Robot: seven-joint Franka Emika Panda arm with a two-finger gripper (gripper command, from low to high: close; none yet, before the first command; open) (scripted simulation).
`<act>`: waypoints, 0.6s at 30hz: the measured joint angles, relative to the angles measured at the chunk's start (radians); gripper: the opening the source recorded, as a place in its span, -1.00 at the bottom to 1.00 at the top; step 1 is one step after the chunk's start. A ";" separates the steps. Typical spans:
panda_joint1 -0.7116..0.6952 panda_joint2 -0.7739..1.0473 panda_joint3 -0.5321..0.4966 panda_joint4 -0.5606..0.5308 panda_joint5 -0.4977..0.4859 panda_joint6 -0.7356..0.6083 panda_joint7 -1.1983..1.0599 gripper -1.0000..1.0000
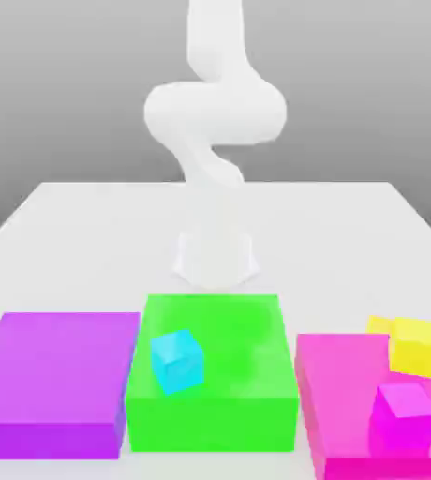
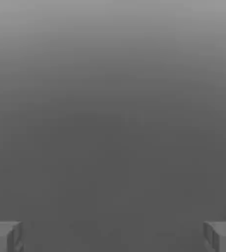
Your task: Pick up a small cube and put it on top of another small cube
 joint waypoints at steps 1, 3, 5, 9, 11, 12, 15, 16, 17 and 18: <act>-0.001 0.031 0.030 -0.019 0.005 0.020 0.041 0.00; -0.003 0.089 0.088 -0.055 0.014 0.059 0.121 0.00; -0.004 0.145 0.145 -0.091 0.021 0.097 0.199 0.00; -0.002 0.255 0.260 -0.161 0.029 0.172 0.360 0.00; 0.000 0.311 0.316 -0.196 0.029 0.210 0.443 0.00; 0.002 0.339 0.344 -0.214 0.028 0.228 0.485 0.00; 0.005 0.425 0.429 -0.267 0.022 0.285 0.614 0.00; 0.007 0.454 0.456 -0.284 0.018 0.304 0.659 0.00; 0.010 0.483 0.483 -0.302 0.012 0.323 0.705 0.00; 0.013 0.513 0.509 -0.320 0.005 0.342 0.751 0.00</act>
